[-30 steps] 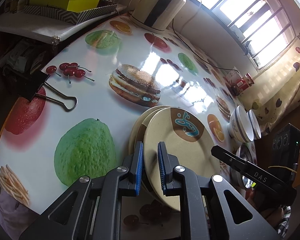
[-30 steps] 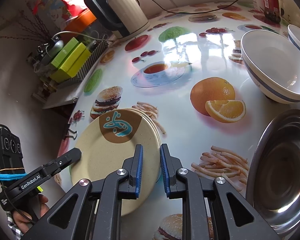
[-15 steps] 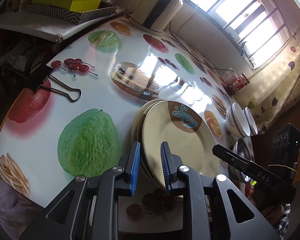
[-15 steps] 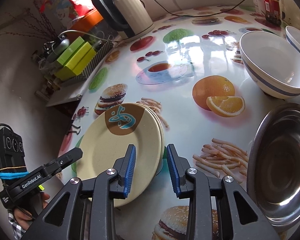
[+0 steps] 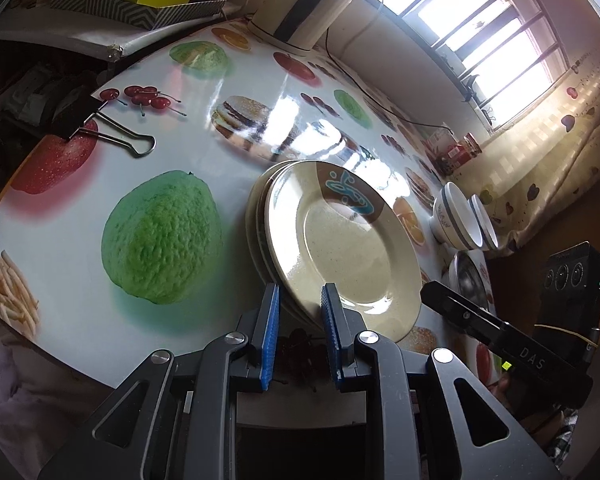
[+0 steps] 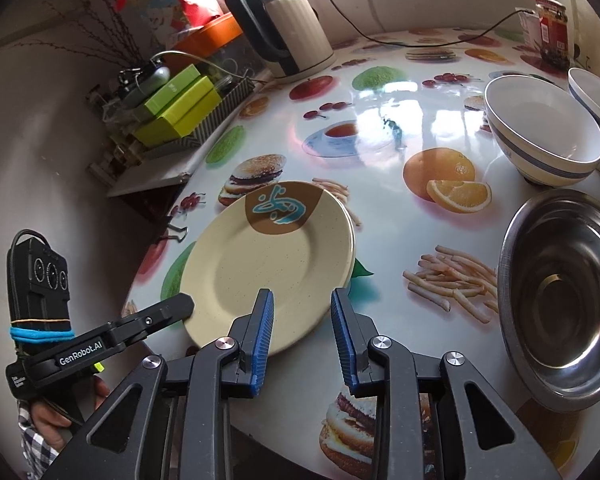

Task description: Organize plates and bowls

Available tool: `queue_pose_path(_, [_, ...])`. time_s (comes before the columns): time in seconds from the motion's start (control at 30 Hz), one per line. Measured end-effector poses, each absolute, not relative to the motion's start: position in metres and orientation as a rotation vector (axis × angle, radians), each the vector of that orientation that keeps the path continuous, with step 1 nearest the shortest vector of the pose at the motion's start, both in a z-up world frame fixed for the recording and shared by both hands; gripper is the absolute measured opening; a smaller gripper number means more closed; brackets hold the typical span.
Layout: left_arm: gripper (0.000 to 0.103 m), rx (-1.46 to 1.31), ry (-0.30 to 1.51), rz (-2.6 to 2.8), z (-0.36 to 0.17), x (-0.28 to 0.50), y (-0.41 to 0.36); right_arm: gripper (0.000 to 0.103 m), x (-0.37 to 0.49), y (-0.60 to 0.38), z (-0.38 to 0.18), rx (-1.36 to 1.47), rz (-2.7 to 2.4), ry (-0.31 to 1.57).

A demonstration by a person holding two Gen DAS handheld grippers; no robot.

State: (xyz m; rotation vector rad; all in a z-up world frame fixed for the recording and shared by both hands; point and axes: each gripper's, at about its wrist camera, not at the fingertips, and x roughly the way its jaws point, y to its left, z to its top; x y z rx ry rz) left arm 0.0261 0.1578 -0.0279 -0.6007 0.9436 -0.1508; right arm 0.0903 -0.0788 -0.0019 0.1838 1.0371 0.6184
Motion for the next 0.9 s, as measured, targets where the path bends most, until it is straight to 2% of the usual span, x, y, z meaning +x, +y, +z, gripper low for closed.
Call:
queue_pose_path(0.33, [0.022, -0.602, 0.945, -0.184, -0.031, 0.02, 0.15, 0.021, 0.081, -0.08, -0.014, 0.203, 0.63, 1.078])
queue_pose_path(0.9, [0.023, -0.584, 0.957, -0.165, -0.034, 0.032, 0.15, 0.02, 0.089, -0.075, -0.02, 0.212, 0.636, 1.087])
